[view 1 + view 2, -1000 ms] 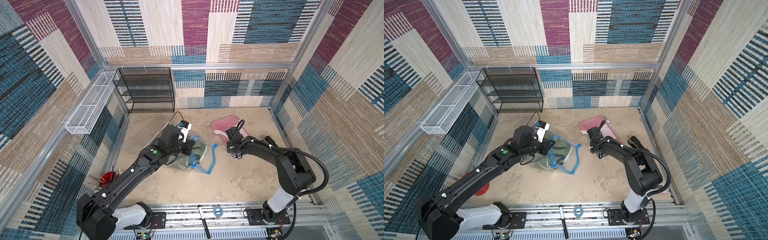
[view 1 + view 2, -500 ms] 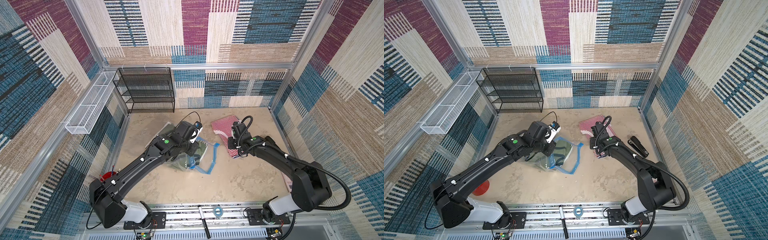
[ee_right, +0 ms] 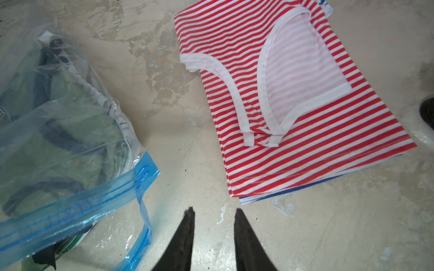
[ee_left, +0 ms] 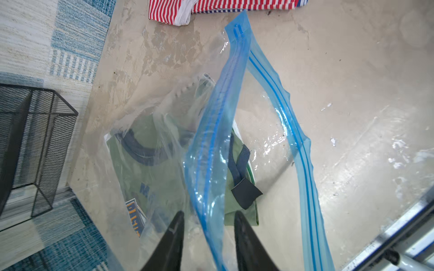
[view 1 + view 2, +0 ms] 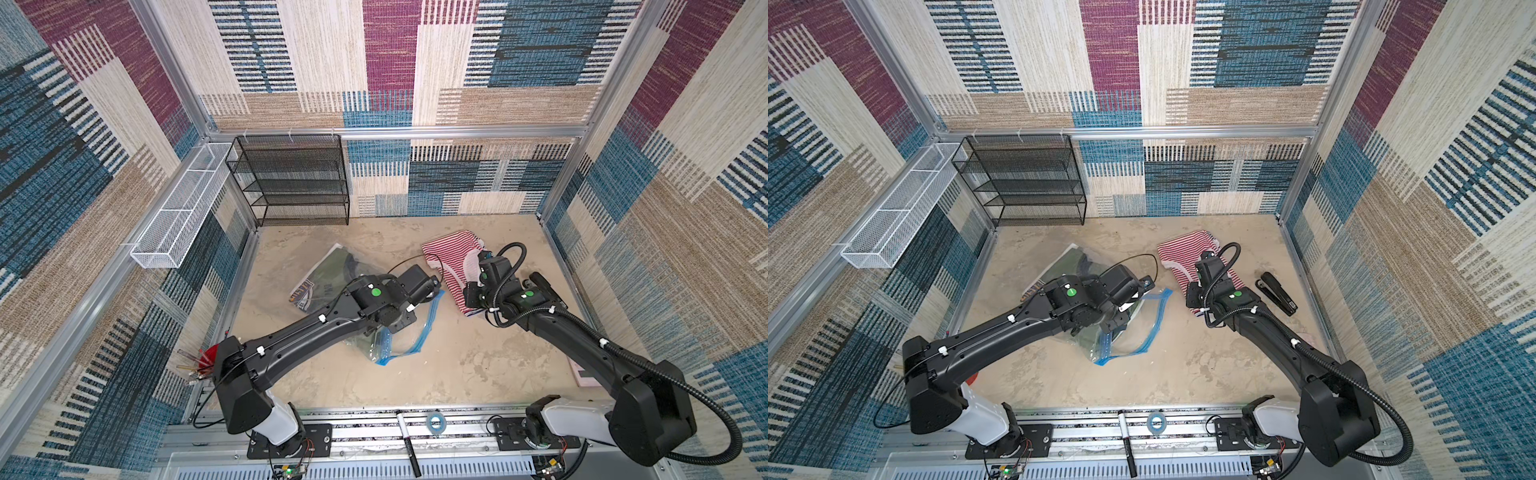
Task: Take the tank top out of the vacuum bag
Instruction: Adjust the tank top, then adjust the vacuum bag at the center of the board.
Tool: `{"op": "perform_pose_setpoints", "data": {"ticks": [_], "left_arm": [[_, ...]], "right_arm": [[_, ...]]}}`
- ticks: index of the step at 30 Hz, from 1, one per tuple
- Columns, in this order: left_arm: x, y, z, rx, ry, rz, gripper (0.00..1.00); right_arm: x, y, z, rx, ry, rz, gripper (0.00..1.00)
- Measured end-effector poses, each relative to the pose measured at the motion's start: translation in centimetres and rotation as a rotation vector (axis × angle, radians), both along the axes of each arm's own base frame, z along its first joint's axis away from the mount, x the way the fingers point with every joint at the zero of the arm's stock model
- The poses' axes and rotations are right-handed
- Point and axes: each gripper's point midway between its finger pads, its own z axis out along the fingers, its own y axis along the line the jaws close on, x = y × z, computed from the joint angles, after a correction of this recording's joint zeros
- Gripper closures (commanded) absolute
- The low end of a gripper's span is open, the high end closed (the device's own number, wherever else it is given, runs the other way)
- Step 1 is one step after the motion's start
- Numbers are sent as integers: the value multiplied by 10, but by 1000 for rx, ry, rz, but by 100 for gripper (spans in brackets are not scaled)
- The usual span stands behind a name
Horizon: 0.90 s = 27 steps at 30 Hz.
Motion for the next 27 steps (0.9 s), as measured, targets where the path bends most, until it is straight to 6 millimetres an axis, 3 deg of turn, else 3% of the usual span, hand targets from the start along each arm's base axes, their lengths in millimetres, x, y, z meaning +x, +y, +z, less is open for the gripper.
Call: {"op": "perform_pose_setpoints", "data": {"ticks": [4,7,8,13,17,21,27], "left_arm": [[13,-10,-8,111,-62,-7,84],[21,-12,-15,183,-93,-7,87],[23,-12,-19,211,-97,-10,99],[26,-9,-26,288,-102,-15,100],[34,-23,-2,194,-108,-1,100],[55,-41,34,22,-108,49,100],[95,-38,66,-156,-114,181,100]], "right_arm": [[-6,-3,-7,11,19,-5,68],[-10,-8,-8,19,16,-12,68],[-11,-8,-9,28,18,-12,68],[-15,-19,-8,39,11,-39,69],[-15,-15,-3,63,-2,-21,70],[-13,-8,15,106,-53,7,72],[-9,10,55,204,-166,85,74]]}}
